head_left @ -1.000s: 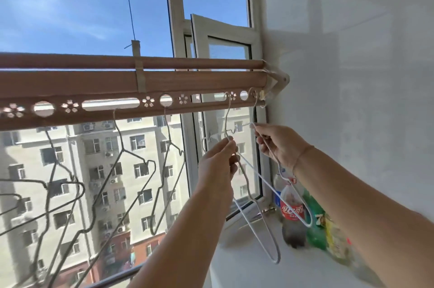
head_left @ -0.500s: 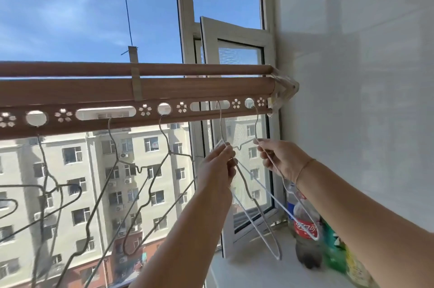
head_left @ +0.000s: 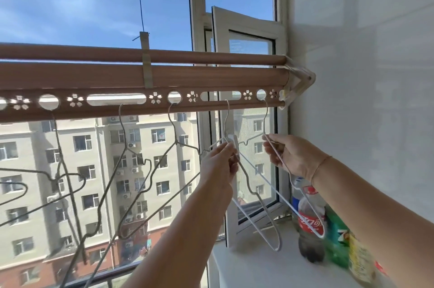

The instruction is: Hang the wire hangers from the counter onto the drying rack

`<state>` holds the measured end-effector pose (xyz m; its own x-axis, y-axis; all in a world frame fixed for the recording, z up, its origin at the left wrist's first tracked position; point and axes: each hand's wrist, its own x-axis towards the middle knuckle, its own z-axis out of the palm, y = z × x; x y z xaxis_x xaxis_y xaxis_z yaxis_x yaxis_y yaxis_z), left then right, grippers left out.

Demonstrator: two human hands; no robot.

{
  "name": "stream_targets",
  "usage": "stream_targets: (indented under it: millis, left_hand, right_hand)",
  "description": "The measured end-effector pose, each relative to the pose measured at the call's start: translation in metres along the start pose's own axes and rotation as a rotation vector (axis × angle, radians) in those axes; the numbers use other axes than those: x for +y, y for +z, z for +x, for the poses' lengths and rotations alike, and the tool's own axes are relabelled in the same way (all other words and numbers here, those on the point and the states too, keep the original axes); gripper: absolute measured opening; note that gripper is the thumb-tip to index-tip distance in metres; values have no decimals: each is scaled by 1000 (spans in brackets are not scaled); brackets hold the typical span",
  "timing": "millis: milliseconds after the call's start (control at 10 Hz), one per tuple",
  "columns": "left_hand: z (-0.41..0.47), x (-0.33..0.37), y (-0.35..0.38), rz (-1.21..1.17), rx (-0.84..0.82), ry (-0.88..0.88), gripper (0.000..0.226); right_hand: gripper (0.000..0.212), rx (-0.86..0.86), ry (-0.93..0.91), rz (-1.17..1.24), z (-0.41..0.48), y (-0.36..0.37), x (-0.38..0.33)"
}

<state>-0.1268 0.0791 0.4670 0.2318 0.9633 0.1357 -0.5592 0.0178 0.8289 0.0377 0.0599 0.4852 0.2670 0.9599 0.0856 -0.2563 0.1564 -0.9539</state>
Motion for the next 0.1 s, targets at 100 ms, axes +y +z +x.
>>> stream_targets:
  millis: [100]
  left_hand:
    - [-15,-3,-18,21,-8,-27,12]
  right_hand:
    - [11,99,-75,-80,-14,-9,0]
